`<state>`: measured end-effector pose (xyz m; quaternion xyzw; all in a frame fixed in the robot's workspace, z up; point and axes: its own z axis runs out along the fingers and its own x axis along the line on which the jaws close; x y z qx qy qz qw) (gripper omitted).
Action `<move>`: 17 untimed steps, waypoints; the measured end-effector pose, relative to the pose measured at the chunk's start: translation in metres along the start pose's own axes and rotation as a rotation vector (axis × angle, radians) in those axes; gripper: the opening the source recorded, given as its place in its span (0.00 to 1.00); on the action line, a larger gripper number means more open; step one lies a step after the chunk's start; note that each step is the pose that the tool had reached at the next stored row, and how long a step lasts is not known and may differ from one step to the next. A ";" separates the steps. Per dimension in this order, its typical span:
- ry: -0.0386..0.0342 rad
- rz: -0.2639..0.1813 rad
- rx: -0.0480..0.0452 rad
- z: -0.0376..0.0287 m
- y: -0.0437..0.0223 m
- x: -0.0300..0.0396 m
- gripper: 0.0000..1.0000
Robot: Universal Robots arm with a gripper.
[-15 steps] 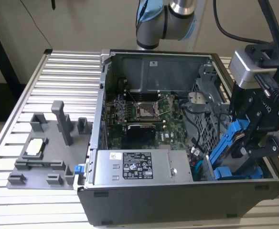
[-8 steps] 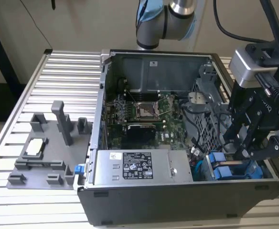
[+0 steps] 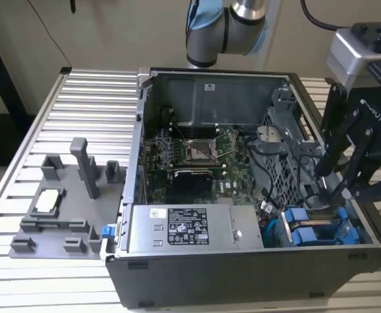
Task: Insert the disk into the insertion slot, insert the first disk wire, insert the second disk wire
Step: 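Insert the disk into the insertion slot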
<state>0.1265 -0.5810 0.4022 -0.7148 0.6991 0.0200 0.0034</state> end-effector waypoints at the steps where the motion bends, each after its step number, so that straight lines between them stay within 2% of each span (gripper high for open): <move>1: 0.0005 0.000 0.0000 -0.0006 0.0000 -0.0004 0.47; 3: 0.0005 0.000 0.0038 -0.0006 0.0000 -0.0006 0.47; 4: -0.0006 -0.001 0.0162 -0.0007 0.0000 -0.0006 0.47; 12: -0.0176 -0.012 0.1625 -0.0007 0.0000 -0.0007 0.47; 14: -0.0198 -0.015 0.1945 -0.0009 0.0000 -0.0013 0.47; 17: -0.0209 -0.033 0.1959 -0.0006 -0.0005 -0.0014 0.47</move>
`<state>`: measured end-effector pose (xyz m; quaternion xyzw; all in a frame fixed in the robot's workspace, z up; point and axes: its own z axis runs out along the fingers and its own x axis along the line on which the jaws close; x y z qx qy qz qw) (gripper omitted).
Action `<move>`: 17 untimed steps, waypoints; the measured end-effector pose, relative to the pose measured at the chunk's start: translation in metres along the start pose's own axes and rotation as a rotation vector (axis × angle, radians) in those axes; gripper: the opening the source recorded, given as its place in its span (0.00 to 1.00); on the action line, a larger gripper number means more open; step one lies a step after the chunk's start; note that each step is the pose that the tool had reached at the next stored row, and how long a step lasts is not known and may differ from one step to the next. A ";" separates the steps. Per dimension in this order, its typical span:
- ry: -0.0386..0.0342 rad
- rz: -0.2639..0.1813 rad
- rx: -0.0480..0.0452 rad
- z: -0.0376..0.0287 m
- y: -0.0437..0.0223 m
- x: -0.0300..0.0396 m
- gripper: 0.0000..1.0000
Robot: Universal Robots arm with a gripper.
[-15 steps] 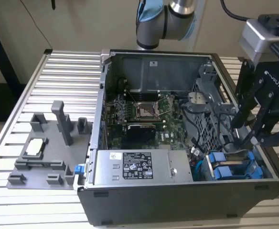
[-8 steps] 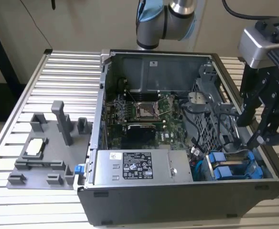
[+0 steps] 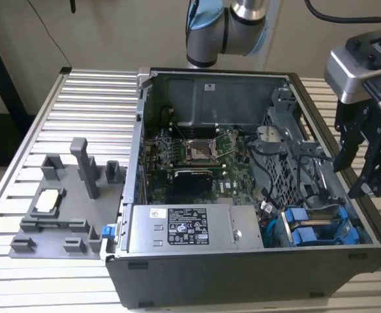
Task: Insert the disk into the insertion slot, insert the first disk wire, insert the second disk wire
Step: 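Insert the disk into the insertion slot, then insert the first disk wire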
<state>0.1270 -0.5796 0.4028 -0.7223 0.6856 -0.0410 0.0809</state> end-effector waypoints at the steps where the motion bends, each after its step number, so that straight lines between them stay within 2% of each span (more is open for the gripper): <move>1: -0.0015 -0.008 -0.0004 0.0001 -0.0002 0.0000 0.47; 6: -0.0050 -0.026 -0.0015 0.0013 -0.0048 -0.0025 0.47; 12: -0.0117 -0.025 0.0017 0.0050 -0.0099 -0.0144 0.47; 17: -0.0135 -0.025 0.0031 0.0090 -0.0117 -0.0248 0.47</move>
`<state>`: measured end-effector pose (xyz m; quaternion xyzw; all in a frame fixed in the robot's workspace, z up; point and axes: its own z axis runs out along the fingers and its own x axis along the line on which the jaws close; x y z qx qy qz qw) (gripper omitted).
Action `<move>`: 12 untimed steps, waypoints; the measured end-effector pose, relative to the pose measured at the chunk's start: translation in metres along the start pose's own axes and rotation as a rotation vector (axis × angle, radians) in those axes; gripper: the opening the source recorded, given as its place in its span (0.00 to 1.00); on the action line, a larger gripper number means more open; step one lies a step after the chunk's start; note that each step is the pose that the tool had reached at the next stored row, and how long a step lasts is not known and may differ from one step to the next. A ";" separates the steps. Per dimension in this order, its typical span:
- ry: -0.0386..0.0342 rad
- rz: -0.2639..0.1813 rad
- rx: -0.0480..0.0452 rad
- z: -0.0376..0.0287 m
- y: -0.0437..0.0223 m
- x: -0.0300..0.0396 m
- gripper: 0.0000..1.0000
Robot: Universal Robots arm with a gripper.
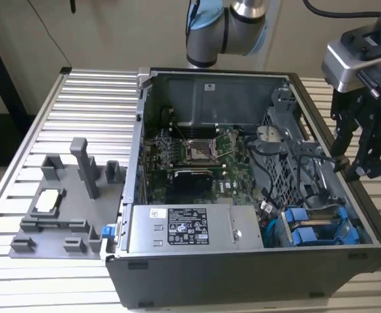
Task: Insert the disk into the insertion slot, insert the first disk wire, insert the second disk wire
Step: 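Insert the first disk wire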
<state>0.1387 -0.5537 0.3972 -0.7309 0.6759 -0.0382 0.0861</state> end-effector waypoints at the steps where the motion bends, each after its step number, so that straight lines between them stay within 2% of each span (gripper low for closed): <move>1: -0.0001 0.000 0.0001 0.0007 -0.0001 -0.0010 0.47; 10: 0.0012 0.000 -0.0029 0.0029 -0.0051 -0.0018 0.47; 11: 0.0022 0.000 -0.0064 0.0029 -0.0053 -0.0019 0.47; 12: 0.0050 0.000 -0.0145 0.0029 -0.0054 -0.0022 0.47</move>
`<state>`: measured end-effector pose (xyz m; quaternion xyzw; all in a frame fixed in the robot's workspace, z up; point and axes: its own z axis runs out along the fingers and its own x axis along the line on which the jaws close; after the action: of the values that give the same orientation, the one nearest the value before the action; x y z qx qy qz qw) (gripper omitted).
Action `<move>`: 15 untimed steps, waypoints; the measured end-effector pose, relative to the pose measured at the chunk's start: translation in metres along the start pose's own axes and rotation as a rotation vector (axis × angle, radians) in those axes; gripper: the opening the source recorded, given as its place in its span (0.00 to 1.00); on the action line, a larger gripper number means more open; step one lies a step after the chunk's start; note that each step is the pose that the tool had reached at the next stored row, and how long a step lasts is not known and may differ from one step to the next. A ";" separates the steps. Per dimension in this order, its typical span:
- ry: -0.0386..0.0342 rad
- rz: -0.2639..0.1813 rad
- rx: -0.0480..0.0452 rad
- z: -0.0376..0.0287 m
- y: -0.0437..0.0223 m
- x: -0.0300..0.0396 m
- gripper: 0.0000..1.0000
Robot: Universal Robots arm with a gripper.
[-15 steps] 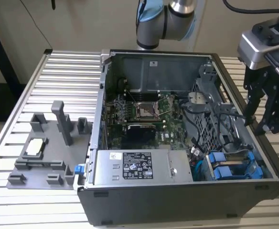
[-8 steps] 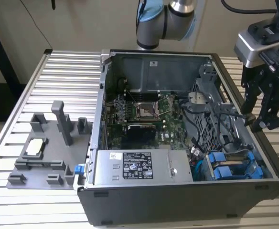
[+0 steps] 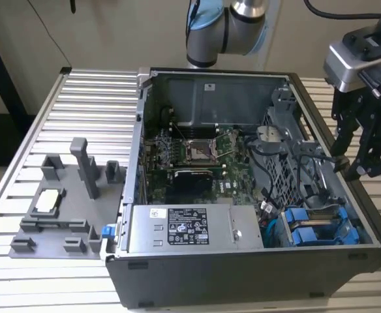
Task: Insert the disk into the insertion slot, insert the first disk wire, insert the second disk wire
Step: 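Insert the first disk wire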
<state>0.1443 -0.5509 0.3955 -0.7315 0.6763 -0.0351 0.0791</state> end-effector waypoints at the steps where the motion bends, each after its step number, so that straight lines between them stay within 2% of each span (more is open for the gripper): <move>1: 0.0026 0.000 -0.0116 0.0000 0.0000 -0.0003 0.47; 2: 0.0037 0.001 -0.0212 0.0001 -0.0002 -0.0005 0.47; 3: 0.0035 0.001 -0.0266 0.0001 -0.0007 -0.0004 0.47; 4: 0.0035 0.001 -0.0283 0.0002 -0.0014 -0.0004 0.47; 8: 0.0034 0.001 -0.0289 0.0011 -0.0066 -0.0001 0.47; 15: 0.0033 0.001 -0.0299 -0.0011 -0.0070 -0.0003 0.47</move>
<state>0.1510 -0.5502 0.3977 -0.7321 0.6773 -0.0262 0.0670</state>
